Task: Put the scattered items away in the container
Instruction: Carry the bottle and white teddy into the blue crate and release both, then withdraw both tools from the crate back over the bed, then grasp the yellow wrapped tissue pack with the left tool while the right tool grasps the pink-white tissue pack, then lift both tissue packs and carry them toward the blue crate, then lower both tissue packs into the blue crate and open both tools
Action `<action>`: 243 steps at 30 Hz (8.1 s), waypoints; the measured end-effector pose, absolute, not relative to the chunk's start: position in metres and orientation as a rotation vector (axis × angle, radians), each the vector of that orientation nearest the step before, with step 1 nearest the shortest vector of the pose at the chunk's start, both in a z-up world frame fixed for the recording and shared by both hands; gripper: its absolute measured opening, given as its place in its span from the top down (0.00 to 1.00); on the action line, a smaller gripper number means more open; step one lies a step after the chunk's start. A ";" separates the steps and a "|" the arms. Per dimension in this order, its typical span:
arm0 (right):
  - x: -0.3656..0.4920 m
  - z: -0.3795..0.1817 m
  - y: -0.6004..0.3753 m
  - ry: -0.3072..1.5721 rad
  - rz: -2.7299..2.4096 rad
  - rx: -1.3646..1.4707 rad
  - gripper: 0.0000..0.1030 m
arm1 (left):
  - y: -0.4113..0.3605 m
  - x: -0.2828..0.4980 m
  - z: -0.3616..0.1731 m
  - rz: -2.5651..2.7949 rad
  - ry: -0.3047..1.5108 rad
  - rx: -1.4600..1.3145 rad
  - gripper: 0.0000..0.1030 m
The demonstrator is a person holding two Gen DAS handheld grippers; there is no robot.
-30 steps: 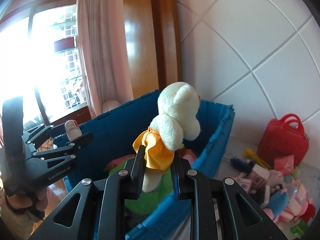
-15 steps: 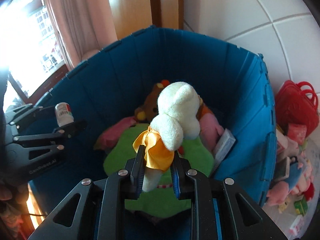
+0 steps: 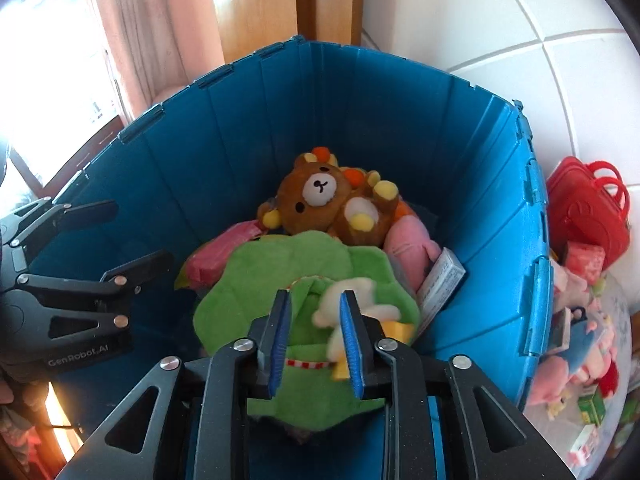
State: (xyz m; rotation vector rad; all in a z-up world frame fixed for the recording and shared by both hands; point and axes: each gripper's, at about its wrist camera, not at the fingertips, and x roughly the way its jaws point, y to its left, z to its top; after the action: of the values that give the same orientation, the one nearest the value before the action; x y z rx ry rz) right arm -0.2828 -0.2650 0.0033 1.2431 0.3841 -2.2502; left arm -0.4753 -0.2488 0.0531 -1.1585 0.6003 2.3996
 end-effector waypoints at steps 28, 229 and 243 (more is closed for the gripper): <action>-0.173 0.049 -0.162 0.210 -2.559 0.797 0.00 | -0.276 -0.343 0.095 2.578 0.282 -0.549 0.00; -0.254 0.130 -0.203 0.130 -2.494 0.761 0.11 | -0.251 -0.454 0.148 2.485 0.489 -0.863 0.54; -0.349 0.012 -0.282 0.377 -2.531 1.328 0.11 | -0.222 -0.567 0.063 2.224 0.554 -1.442 0.54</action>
State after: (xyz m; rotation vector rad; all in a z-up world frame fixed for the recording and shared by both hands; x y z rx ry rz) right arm -0.3491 -0.2817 0.0125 1.3283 0.3772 -2.5315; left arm -0.5669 -0.2220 0.0626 -1.4416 0.5537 2.2237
